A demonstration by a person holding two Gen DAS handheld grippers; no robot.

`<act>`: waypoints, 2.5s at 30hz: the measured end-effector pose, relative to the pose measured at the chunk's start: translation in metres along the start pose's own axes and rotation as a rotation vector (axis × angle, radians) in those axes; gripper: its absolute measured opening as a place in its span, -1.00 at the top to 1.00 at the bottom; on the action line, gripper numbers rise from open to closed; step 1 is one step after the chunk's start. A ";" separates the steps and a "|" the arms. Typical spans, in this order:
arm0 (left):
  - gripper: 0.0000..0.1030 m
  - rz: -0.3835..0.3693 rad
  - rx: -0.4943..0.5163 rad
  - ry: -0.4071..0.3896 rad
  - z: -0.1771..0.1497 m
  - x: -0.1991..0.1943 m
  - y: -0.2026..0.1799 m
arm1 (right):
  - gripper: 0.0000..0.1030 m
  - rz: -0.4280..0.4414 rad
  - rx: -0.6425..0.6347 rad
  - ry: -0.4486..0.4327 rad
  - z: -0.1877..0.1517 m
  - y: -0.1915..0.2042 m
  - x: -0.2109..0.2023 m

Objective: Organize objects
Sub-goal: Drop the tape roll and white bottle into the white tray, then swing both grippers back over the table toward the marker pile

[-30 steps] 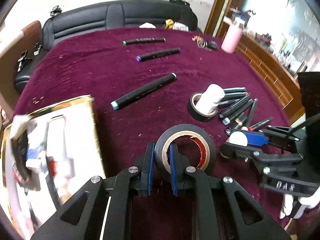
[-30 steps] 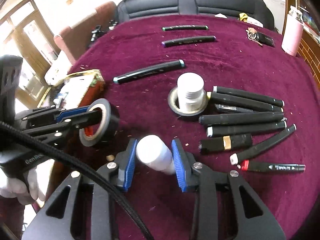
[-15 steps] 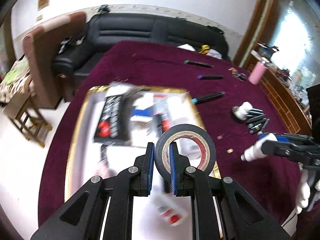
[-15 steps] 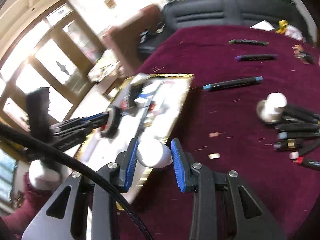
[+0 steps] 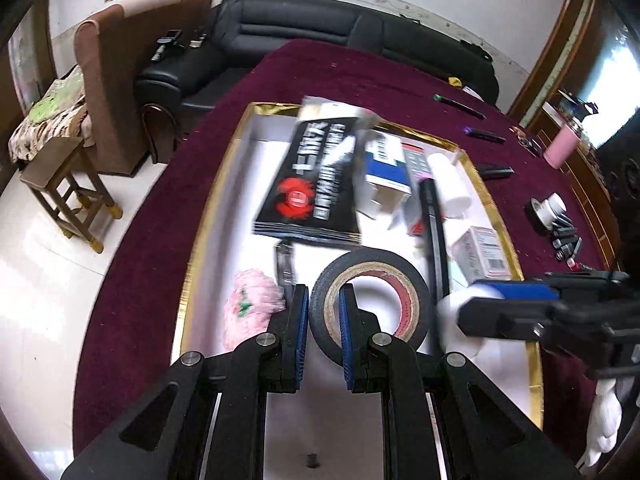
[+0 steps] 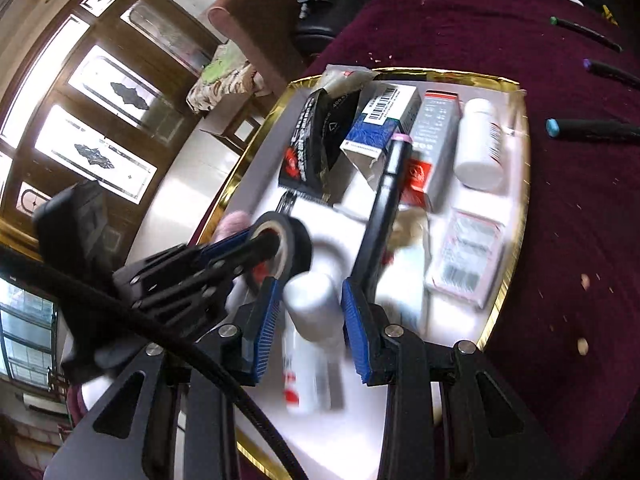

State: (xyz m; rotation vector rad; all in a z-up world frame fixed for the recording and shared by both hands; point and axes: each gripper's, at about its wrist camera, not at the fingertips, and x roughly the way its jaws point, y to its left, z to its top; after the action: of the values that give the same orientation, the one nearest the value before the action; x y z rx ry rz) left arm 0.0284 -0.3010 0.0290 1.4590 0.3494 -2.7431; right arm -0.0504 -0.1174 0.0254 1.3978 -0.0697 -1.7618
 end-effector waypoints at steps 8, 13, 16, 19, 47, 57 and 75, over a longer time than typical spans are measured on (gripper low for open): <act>0.52 -0.070 -0.079 -0.031 0.000 -0.006 0.021 | 0.37 -0.084 -0.009 0.029 0.016 0.009 0.025; 0.16 -0.132 -0.095 -0.097 -0.002 -0.031 0.022 | 0.37 -0.101 -0.018 -0.044 0.014 0.014 0.004; -0.05 -0.190 -0.123 -0.128 -0.003 -0.047 0.019 | 0.36 -0.080 -0.010 -0.103 0.008 0.014 -0.024; -0.06 -0.287 -0.153 -0.153 -0.002 -0.066 0.013 | 0.21 -0.075 -0.005 -0.187 0.002 0.014 -0.057; -0.27 -0.721 0.280 -0.514 0.074 -0.427 -0.255 | -0.59 -0.653 -0.058 -1.027 -0.167 0.170 -0.630; -0.66 -0.499 0.191 -0.733 0.173 -0.524 -0.263 | -1.00 -1.210 -0.048 -1.120 -0.154 0.237 -0.699; -0.65 -0.443 0.231 -0.182 0.055 -0.080 -0.282 | -0.87 -0.392 0.254 -0.338 -0.023 -0.183 -0.289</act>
State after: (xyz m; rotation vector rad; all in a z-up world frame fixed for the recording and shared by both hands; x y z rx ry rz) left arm -0.0047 -0.0449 0.1774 1.2859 0.4041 -3.3403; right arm -0.1379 0.1929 0.1433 1.3374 -0.2204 -2.3751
